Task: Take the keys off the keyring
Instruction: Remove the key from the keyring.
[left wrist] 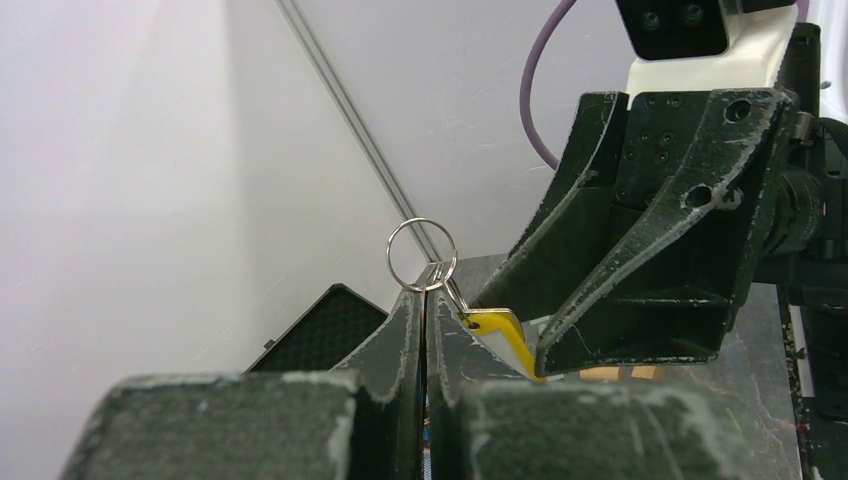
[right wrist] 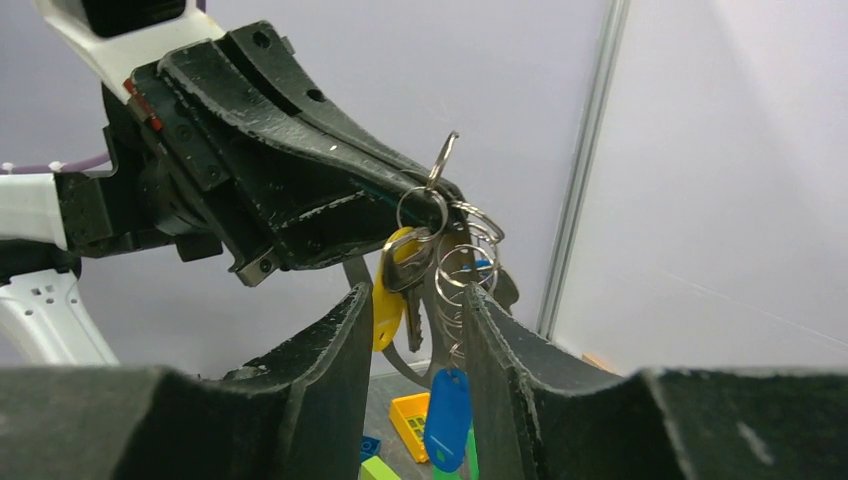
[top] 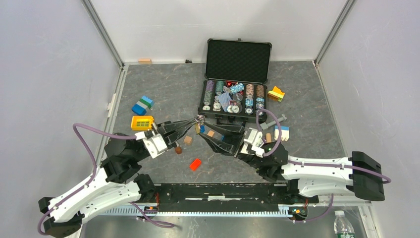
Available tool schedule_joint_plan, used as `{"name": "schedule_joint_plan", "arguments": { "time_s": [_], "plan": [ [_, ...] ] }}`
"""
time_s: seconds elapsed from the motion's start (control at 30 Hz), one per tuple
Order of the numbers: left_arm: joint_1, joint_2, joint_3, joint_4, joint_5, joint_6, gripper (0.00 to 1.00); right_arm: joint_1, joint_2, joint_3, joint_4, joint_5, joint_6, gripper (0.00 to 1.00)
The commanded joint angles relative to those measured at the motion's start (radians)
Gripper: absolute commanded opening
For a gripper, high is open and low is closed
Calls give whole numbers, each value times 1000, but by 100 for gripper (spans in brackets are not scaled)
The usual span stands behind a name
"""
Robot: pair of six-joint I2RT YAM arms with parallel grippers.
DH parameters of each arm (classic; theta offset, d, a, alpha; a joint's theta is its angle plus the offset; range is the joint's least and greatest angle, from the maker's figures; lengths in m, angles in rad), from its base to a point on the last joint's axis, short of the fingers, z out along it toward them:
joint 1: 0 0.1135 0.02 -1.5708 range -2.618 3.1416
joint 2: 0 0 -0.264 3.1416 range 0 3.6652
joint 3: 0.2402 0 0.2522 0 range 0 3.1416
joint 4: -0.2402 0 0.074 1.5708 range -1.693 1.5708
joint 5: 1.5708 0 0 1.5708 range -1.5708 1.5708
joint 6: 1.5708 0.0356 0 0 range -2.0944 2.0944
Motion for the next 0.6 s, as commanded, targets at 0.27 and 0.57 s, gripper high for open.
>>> {"name": "schedule_joint_plan", "arguments": {
  "time_s": [0.27, 0.57],
  "plan": [
    [-4, -4, 2, 89, 47, -35, 2, 10, 34, 39, 88, 11, 10, 39],
    [-4, 4, -4, 89, 57, -46, 2, 14, 53, 61, 91, 16, 18, 31]
  ]
}}
